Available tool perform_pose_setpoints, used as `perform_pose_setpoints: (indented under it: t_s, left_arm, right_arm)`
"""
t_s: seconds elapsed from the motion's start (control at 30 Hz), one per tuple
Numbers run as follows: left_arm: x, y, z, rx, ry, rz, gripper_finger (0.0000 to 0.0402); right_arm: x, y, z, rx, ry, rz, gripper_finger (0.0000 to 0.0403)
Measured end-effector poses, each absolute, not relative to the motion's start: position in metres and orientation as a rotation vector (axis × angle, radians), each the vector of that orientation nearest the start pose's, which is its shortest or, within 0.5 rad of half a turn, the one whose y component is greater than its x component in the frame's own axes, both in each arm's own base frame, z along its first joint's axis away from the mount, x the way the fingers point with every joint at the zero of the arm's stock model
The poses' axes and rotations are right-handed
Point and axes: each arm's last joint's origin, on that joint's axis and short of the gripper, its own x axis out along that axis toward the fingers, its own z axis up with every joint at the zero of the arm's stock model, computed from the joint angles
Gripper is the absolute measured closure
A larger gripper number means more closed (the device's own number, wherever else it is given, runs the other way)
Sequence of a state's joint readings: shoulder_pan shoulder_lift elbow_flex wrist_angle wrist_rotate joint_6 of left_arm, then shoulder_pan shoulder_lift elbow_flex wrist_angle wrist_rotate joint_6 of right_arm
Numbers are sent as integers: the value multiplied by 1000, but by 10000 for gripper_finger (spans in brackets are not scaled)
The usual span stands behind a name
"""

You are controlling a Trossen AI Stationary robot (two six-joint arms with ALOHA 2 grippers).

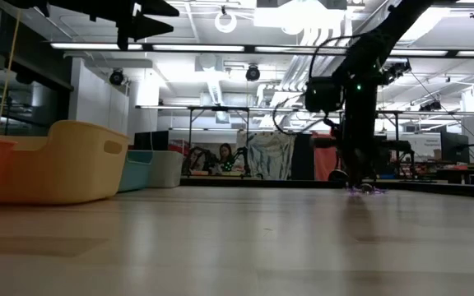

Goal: Sort Halloween decoration
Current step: Put the white bone toy in the green bin

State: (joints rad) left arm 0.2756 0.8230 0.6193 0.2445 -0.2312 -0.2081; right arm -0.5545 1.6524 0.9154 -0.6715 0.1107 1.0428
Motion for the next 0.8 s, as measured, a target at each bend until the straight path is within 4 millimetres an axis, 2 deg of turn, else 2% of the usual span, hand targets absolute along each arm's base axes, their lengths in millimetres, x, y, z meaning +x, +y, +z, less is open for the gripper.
perform_pose_setpoints:
  t_s: [0.13, 0.23, 0.37, 0.5, 0.67, 0.8]
  left_arm:
    - [179, 58, 310, -202, -94, 501, 208]
    - [179, 58, 310, -202, -94, 501, 208]
    - [179, 58, 310, -201, -93, 500, 208]
    - [180, 58, 310, -201, -94, 500, 208]
    - [181, 55, 314, -211, -121, 395, 208]
    - [182, 51, 318, -258, -151, 238, 208]
  right_arm:
    - [247, -132, 165, 1027, 999, -1086, 400]
    - [262, -117, 180, 905, 948, -846, 400]
    - [283, -98, 207, 722, 784, -532, 400]
    - [298, -85, 234, 560, 570, -310, 400]
    - [308, -76, 268, 361, 300, -127, 400]
    - [315, -76, 292, 240, 203, -80, 400]
